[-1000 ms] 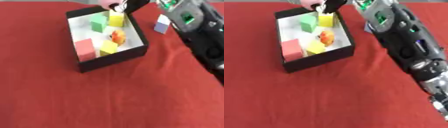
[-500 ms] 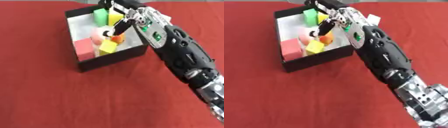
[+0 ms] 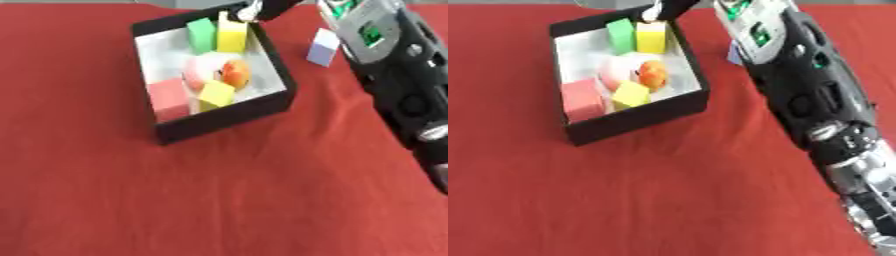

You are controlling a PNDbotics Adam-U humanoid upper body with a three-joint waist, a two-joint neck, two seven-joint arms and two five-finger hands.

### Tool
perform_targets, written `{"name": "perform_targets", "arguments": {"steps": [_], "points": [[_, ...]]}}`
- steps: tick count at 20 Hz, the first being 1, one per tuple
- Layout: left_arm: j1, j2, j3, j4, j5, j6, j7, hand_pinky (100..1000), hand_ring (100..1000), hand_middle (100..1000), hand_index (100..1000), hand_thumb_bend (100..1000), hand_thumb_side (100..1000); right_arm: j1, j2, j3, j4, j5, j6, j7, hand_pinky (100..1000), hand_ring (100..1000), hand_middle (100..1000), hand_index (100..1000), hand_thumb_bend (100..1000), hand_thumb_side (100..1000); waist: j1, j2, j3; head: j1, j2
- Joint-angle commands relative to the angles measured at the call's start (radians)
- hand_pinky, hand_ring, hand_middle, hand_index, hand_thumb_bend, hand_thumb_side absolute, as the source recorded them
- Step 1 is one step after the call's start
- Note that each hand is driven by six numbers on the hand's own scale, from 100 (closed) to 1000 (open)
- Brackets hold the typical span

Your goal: Pick up objects on the table and place them in the box.

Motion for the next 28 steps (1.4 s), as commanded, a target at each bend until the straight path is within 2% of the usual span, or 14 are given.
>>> {"name": "perform_targets", "arguments": {"steps": [1, 2, 3, 7, 10, 16, 21, 28], "points": [[0.001, 0.028, 0.016, -0.017, -0.006, 0.0, 0.007, 647, 694, 670, 761, 433, 649, -0.005, -0.128, -0.029, -0.046, -0.078, 0.017, 0.054, 884, 878, 862, 946, 584, 145, 0.001, -0.027, -0.004, 0.001, -0.003], [0.001, 0.028, 0.016, -0.017, -0.006, -0.001, 0.007, 647, 694, 670, 761, 433, 649, 0.001, -0.153, -0.032, -0.053, -0.087, 0.017, 0.073, 890, 884, 861, 948, 489, 100, 0.001, -0.026, -0.005, 0.0, -0.004], [0.001, 0.029, 0.017, -0.017, -0.006, -0.003, 0.008, 647, 693, 670, 761, 434, 647, 0.009, -0.184, -0.031, -0.058, -0.088, 0.013, 0.095, 894, 889, 869, 951, 578, 165, 0.0, -0.024, -0.006, 0.0, -0.007], [0.0, 0.031, 0.019, -0.017, -0.009, -0.004, 0.01, 646, 693, 669, 761, 436, 648, 0.041, -0.264, -0.032, -0.042, -0.069, -0.017, 0.174, 904, 900, 877, 956, 573, 196, -0.001, -0.018, -0.005, -0.003, -0.023], [0.0, 0.031, 0.016, -0.017, -0.007, -0.001, 0.009, 644, 691, 668, 760, 435, 650, 0.056, -0.284, -0.042, -0.005, -0.058, -0.042, 0.218, 906, 902, 878, 957, 568, 202, -0.002, -0.014, -0.001, -0.007, -0.034], [-0.018, 0.031, 0.01, -0.017, -0.002, 0.0, 0.0, 643, 691, 667, 759, 437, 648, 0.036, -0.258, -0.051, 0.111, -0.031, -0.084, 0.273, 905, 901, 872, 955, 580, 214, -0.004, -0.001, 0.016, -0.029, -0.056], [-0.032, 0.036, 0.005, -0.017, 0.004, -0.001, -0.007, 641, 690, 666, 759, 439, 647, 0.012, -0.23, -0.044, 0.204, 0.037, -0.106, 0.287, 909, 908, 868, 956, 591, 242, -0.009, 0.012, 0.033, -0.049, -0.078], [-0.039, 0.04, 0.001, -0.017, 0.007, 0.0, -0.012, 640, 689, 665, 757, 442, 646, -0.033, -0.175, -0.055, 0.334, 0.133, -0.152, 0.297, 905, 904, 856, 952, 601, 259, -0.011, 0.018, 0.039, -0.054, -0.075]]}}
